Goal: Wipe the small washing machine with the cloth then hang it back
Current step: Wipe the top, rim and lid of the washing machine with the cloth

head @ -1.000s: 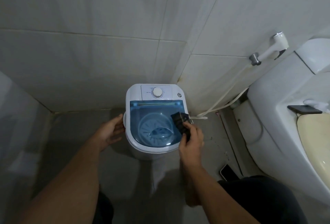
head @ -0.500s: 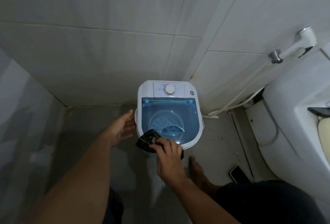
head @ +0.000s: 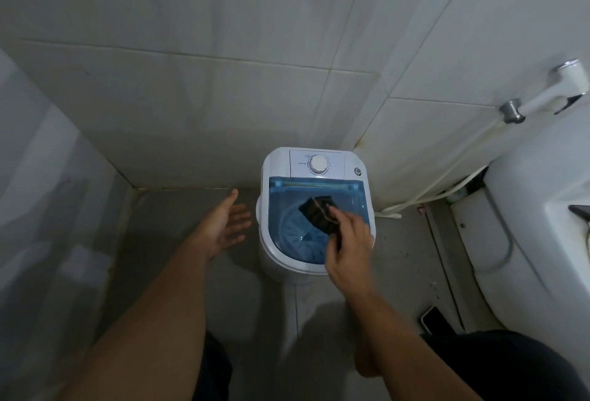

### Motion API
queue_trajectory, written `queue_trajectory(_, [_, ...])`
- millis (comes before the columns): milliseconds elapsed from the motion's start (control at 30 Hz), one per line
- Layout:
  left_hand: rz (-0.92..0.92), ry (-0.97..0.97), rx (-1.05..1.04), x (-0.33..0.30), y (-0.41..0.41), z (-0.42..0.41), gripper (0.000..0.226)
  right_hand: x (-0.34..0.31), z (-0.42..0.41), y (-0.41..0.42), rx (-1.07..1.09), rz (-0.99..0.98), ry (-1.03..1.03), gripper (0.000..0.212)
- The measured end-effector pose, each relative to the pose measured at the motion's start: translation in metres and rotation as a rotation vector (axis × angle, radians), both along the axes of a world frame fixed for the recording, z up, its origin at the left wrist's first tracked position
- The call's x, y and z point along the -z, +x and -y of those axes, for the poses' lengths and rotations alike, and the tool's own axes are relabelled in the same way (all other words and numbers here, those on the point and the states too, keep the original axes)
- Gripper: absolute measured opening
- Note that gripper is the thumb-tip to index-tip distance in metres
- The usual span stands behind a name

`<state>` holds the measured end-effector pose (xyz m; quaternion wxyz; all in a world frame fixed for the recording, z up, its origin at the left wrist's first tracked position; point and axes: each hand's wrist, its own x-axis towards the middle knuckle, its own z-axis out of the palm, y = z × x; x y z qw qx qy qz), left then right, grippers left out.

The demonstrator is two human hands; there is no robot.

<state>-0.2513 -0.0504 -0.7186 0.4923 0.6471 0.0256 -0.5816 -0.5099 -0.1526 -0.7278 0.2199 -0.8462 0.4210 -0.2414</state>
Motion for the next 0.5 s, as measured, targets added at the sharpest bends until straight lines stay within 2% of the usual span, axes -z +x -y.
queue_trajectory(100, [-0.001, -0.017, 0.011, -0.004, 0.000, 0.000, 0.066, 0.012, 0.005, -0.030, 0.117, -0.102, 0.000, 0.055])
queue_trajectory(167, [0.000, -0.022, 0.013, -0.004, 0.001, 0.001, 0.065, 0.023, -0.008, -0.042, 0.072, -0.147, -0.029, 0.054])
queue_trajectory(300, [0.000, -0.013, 0.009, 0.000, 0.000, 0.002, 0.064, 0.026, -0.039, -0.036, -0.157, -0.245, -0.069, 0.056])
queue_trajectory(433, [0.003, -0.019, -0.002, 0.001, 0.000, 0.003, 0.063, 0.017, -0.060, -0.036, -0.594, -0.396, -0.074, 0.056])
queue_trajectory(500, [0.002, -0.020, -0.005, 0.001, 0.001, 0.003, 0.062, 0.011, -0.060, -0.040, -0.666, -0.394, -0.086, 0.056])
